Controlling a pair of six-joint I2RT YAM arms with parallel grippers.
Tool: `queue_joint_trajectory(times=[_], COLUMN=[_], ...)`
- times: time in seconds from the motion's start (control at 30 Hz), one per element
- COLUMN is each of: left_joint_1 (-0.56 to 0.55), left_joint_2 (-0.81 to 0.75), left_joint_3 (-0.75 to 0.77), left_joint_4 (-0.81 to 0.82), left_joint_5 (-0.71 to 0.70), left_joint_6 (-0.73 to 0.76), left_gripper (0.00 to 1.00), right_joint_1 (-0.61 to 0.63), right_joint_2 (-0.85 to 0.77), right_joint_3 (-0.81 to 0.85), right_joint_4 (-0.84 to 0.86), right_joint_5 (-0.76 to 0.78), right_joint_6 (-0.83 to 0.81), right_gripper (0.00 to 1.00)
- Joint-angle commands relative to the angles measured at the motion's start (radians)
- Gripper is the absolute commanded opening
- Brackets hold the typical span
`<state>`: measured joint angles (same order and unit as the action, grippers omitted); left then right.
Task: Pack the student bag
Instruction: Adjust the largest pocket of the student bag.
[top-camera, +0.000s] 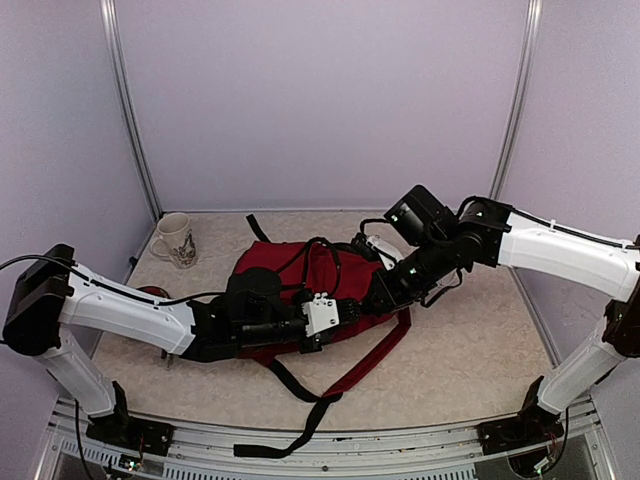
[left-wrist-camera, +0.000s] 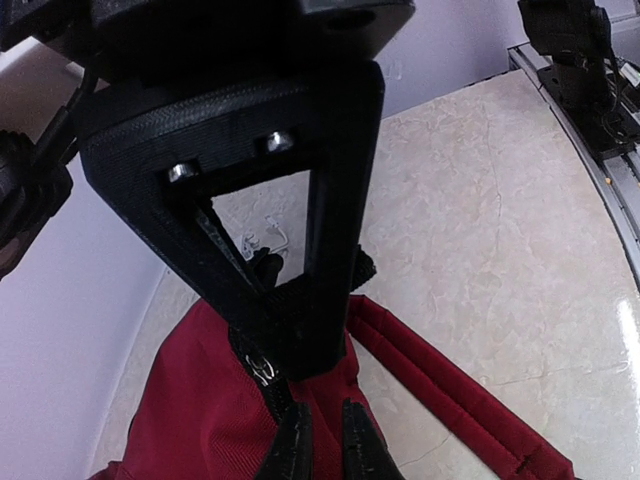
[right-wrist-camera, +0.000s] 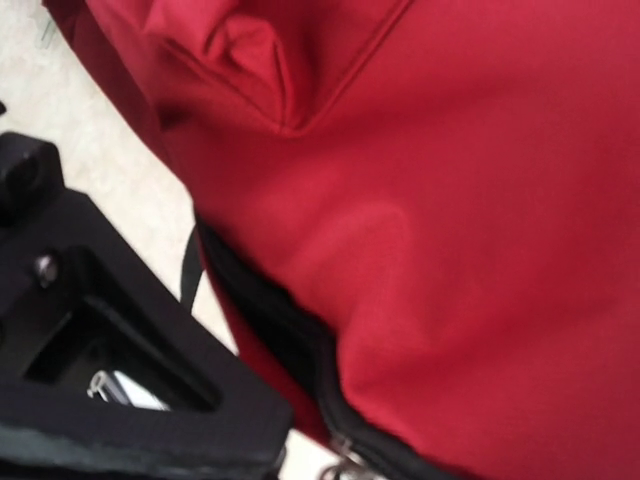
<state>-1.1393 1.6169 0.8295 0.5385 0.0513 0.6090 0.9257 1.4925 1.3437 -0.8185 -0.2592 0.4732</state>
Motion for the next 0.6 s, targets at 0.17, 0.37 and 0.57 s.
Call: queue_joint_trajectory(times=[0.17,0.37,0.57], left_joint_1=[0.004,-0.003,-0.018], left_joint_2=[0.040,0.049,0.012], left_joint_3=[0.034,0.026,-0.026], left_joint_4=[0.001,-0.019,0.006], left_joint_5=[-0.079,-0.137,-0.135], left_joint_6=[0.027,0.039,0.027], left_gripper=[0.17,0.09,0.00], right_joint_1=[-0.003,-0.016,-0.029], right_joint_2=[-0.022,-0.052,-0.088], right_joint_3=[0.025,-0.033,-0.127], right_joint_4=[0.068,0.100,0.197], right_joint_5=[0.003,0.000,-0.008], right_joint_6=[0.014,0.042,0.102], right_gripper=[0.00,0.00,0.00])
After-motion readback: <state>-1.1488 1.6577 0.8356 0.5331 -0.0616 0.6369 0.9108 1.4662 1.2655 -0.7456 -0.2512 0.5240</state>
